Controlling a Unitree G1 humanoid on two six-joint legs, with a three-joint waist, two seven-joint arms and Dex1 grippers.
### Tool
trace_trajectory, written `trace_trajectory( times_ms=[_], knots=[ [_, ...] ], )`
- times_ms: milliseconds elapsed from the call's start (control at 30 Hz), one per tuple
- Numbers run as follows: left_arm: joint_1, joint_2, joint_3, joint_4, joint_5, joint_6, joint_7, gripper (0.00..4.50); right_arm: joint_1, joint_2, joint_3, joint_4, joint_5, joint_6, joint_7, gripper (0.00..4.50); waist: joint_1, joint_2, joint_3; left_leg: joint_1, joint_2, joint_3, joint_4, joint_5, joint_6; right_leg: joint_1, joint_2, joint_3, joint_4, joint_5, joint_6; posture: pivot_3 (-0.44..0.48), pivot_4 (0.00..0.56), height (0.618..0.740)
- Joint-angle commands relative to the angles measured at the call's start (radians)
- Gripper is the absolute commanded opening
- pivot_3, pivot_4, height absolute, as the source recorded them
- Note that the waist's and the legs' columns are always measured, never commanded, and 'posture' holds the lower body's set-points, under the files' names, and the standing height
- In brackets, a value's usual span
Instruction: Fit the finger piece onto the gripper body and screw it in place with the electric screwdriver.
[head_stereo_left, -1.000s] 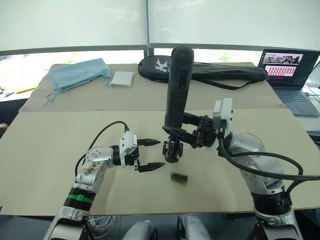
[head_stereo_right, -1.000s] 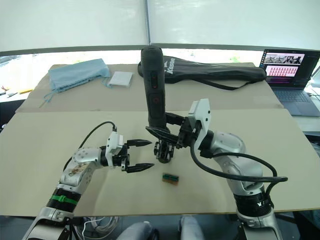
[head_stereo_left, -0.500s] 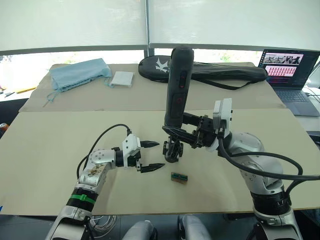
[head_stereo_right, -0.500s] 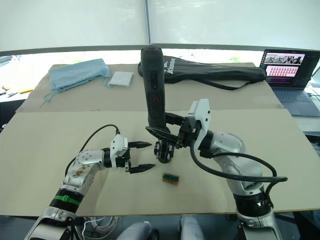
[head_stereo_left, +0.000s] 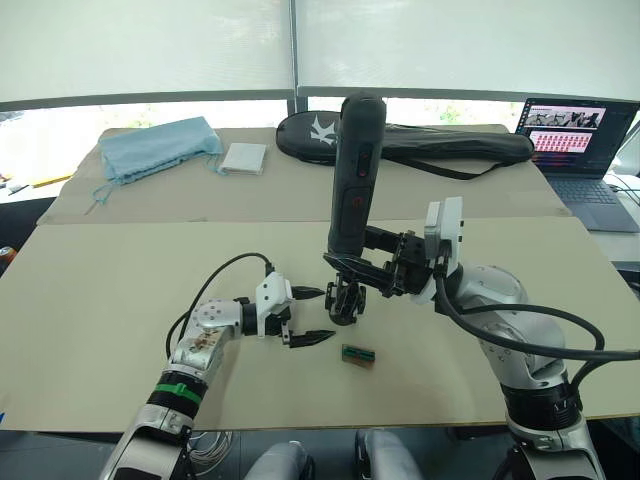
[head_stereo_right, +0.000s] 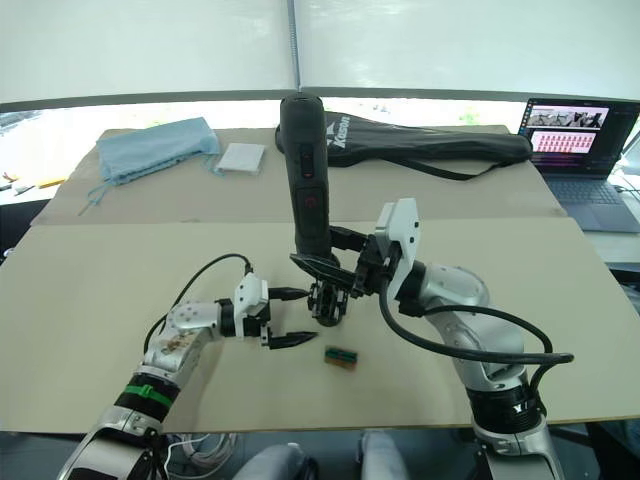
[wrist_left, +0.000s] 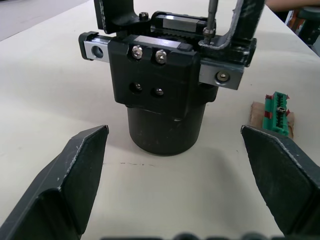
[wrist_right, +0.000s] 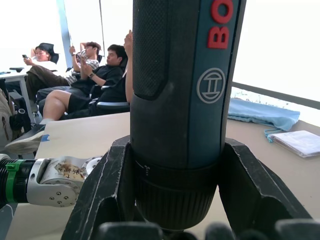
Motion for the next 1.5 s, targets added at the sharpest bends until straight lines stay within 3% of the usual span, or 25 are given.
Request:
trace_trajectory(
  times_ms=[33, 600, 1100, 1200, 1267, 1333, 1500],
  knots=[
    [-0.028, -0.016, -0.007, 0.007, 0.01, -0.031, 0.004, 4.5, -0.018, -0.002, -0.01, -0.027, 0.005, -0.014, 0.003, 1.93, 0.0, 0.0, 0.0, 0.0, 0.0, 0.0, 0.0, 0.0, 0.0, 0.0, 0.0, 0.0, 0.0, 0.0, 0.0, 0.0, 0.15, 0.74],
    [-0.141, -0.093, -0.031, 0.181, 0.057, -0.074, -0.013, 4.5, -0.017, -0.009, -0.01, -0.018, -0.007, -0.025, 0.01, 1.93, 0.0, 0.0, 0.0, 0.0, 0.0, 0.0, 0.0, 0.0, 0.0, 0.0, 0.0, 0.0, 0.0, 0.0, 0.0, 0.0, 0.15, 0.74],
    [-0.166, -0.102, -0.052, 0.228, 0.105, -0.095, -0.021, 4.5, -0.016, -0.007, -0.007, -0.021, -0.011, -0.02, 0.005, 1.93, 0.001, 0.0, 0.0, 0.0, 0.0, 0.0, 0.001, 0.0, 0.0, 0.0, 0.0, 0.001, 0.0, 0.0, 0.0, 0.0, 0.15, 0.74],
    [-0.164, -0.099, -0.061, 0.233, 0.114, -0.097, -0.027, 3.82, -0.015, -0.008, -0.007, -0.021, -0.013, -0.02, 0.004, 1.93, 0.001, 0.0, 0.0, 0.0, 0.0, 0.0, 0.001, 0.0, 0.0, 0.0, 0.0, 0.001, 0.0, 0.0, 0.0, 0.0, 0.15, 0.74],
    [-0.163, -0.101, -0.061, 0.234, 0.117, -0.093, -0.026, 2.88, -0.012, -0.008, -0.007, -0.022, -0.014, -0.02, 0.004, 1.93, 0.001, 0.0, 0.0, 0.0, 0.0, 0.0, 0.001, 0.0, 0.0, 0.0, 0.0, 0.001, 0.0, 0.0, 0.0, 0.0, 0.15, 0.74],
    [-0.163, -0.104, -0.061, 0.236, 0.121, -0.092, -0.023, 2.36, -0.009, -0.009, -0.006, -0.023, -0.016, -0.021, 0.004, 1.93, 0.001, 0.0, 0.0, 0.0, 0.0, 0.0, 0.001, 0.0, 0.0, 0.0, 0.0, 0.001, 0.0, 0.0, 0.0, 0.0, 0.15, 0.74],
    [-0.161, -0.109, -0.065, 0.238, 0.131, -0.095, -0.016, 2.33, 0.002, -0.013, -0.002, -0.023, -0.025, -0.023, 0.008, 1.93, 0.002, -0.001, -0.001, 0.0, 0.0, 0.0, 0.001, 0.0, 0.0, 0.001, 0.0, 0.001, 0.0, 0.0, 0.0, 0.0, 0.15, 0.74]
  ],
)
